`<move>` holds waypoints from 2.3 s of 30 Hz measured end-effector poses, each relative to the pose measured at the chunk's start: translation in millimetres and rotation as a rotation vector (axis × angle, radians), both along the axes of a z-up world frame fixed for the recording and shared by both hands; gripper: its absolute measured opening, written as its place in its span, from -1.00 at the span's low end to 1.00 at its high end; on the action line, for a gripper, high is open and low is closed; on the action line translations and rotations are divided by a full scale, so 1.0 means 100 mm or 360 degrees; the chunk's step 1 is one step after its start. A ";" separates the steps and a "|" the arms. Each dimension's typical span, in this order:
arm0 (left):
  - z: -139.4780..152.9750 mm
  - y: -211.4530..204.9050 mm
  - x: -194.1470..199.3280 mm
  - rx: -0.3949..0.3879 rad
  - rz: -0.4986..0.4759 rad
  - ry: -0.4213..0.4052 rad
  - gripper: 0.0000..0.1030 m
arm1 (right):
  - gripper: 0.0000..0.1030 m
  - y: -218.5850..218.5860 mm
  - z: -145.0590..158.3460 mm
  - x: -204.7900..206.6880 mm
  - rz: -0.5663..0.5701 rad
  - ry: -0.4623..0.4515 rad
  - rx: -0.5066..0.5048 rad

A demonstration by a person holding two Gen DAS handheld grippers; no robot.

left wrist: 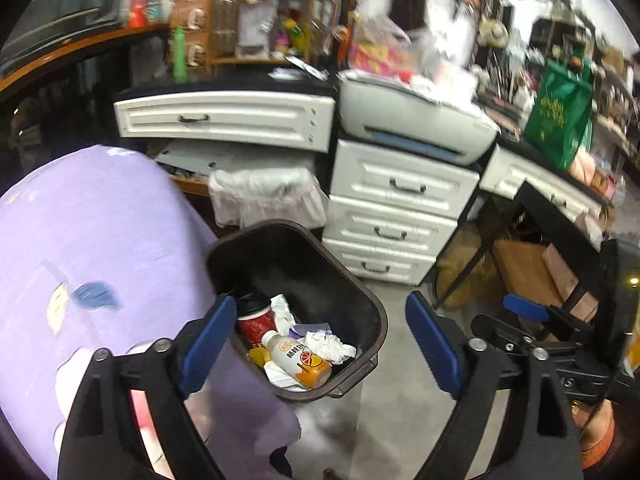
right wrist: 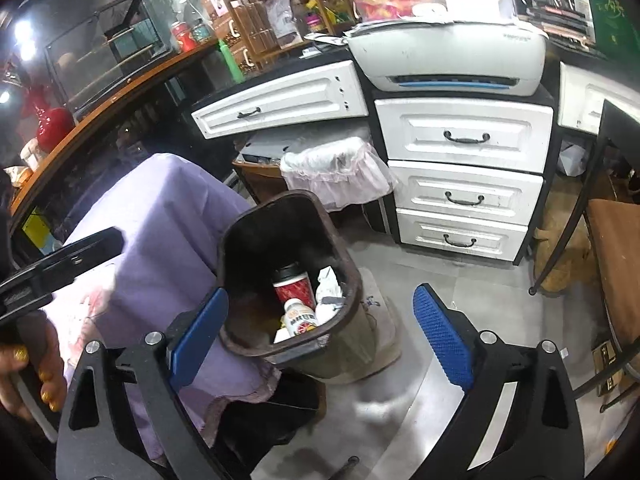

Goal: Collect trash

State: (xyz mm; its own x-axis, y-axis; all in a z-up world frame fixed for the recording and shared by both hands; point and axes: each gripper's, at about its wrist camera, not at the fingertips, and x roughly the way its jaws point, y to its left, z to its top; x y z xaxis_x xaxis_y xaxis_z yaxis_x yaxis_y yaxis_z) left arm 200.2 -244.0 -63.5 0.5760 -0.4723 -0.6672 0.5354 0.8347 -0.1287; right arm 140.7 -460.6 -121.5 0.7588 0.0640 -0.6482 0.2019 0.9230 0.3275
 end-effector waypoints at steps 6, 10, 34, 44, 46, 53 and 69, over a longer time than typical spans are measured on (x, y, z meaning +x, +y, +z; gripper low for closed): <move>0.20 0.45 -0.27 -0.0084 0.0133 -0.0136 0.89 | 0.80 0.40 0.28 -0.08 0.0065 -0.0077 -0.0049; 0.31 0.72 -0.47 -0.0056 0.0212 -0.0239 0.89 | 0.87 0.74 0.51 -0.18 0.0085 -0.0150 -0.0141; 0.56 2.00 -1.64 -0.0008 0.0596 -0.0532 0.89 | 0.89 2.17 1.14 -1.16 0.0332 -0.0526 -0.0443; 0.62 2.08 -1.80 -0.0030 0.0629 -0.0601 0.89 | 0.89 2.26 1.21 -1.44 0.0319 -0.0629 -0.0476; 0.61 2.10 -1.80 -0.0036 0.0630 -0.0590 0.89 | 0.89 2.26 1.21 -1.46 0.0319 -0.0634 -0.0472; 0.60 2.13 -1.79 -0.0039 0.0635 -0.0579 0.89 | 0.89 2.21 1.16 -1.42 0.0320 -0.0586 -0.0406; 0.59 2.15 -1.77 -0.0024 0.0657 -0.0584 0.89 | 0.89 2.25 1.13 -1.40 0.0328 -0.0576 -0.0416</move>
